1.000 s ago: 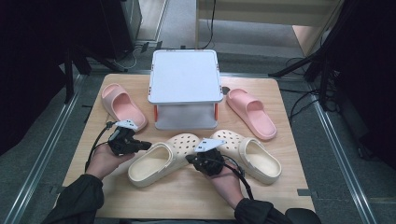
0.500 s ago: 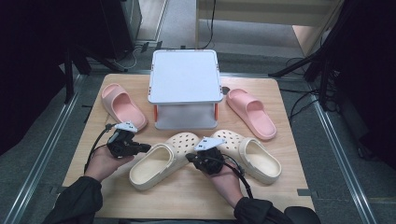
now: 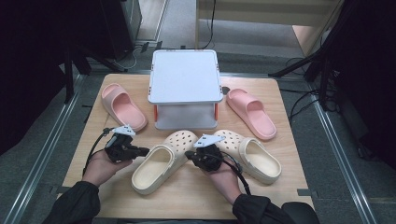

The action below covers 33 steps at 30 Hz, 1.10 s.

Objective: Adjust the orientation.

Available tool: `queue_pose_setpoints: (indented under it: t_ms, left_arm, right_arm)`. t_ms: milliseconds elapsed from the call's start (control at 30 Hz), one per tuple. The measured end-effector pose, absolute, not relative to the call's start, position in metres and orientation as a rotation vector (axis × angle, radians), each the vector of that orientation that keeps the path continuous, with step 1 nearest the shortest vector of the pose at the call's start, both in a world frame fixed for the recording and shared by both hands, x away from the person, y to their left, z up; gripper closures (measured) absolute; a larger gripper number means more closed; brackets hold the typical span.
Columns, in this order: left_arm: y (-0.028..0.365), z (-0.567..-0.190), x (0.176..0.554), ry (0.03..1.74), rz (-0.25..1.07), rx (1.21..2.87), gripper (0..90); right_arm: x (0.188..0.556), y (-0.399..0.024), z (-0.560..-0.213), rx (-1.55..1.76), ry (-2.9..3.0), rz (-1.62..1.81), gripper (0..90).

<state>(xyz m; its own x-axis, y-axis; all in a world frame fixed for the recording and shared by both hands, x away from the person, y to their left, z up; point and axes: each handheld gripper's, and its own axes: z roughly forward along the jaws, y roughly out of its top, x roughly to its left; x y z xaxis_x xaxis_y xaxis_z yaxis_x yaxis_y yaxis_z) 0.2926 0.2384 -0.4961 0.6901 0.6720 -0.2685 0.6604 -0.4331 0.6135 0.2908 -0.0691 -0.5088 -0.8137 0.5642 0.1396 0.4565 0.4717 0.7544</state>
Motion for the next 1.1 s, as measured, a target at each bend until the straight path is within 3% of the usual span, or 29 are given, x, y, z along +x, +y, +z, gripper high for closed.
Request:
queue_pose_setpoints:
  t_ms: [1100]
  left_arm:
    - [0.214,-0.495,0.263,1.094,-0.005,2.095,88.6]
  right_arm:
    - [0.317,-0.057,-0.507,0.97,2.559,1.254,90.0]
